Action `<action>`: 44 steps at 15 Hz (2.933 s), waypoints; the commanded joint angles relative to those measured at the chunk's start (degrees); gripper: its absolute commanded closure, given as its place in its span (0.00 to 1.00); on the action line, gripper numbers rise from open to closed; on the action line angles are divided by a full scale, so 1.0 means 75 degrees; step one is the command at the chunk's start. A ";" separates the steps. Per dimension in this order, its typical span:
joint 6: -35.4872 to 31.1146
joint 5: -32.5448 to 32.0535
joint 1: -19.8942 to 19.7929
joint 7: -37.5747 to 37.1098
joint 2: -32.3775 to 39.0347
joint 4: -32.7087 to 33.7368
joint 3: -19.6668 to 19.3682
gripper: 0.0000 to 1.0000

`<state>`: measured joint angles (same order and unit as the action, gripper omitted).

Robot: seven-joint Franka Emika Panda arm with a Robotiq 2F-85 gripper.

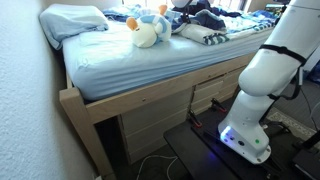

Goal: Place the stuffed duck under the the duvet cover

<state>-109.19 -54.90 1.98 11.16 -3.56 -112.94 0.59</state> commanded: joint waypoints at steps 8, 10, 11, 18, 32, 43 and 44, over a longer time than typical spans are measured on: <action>0.0312 0.0133 -0.0253 0.0169 -0.0004 -0.0354 -0.0184 0.27; 0.0301 0.0144 -0.0288 0.0153 -0.0002 -0.0414 -0.0220 0.42; 0.0326 0.0148 -0.0293 0.0125 0.0010 -0.0427 -0.0223 0.49; 0.0994 0.0541 0.0021 -0.0032 -0.0150 -0.0162 0.0131 1.00; 0.2656 0.0463 0.0798 0.0054 -0.0373 0.2423 0.1150 0.97; 0.4484 -0.1134 0.2161 0.0555 0.1833 0.5837 0.2289 0.97; 0.4641 -0.1352 0.2353 0.0608 0.2077 0.6198 0.2321 0.97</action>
<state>-78.89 -60.72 16.28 12.44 5.78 -76.57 17.05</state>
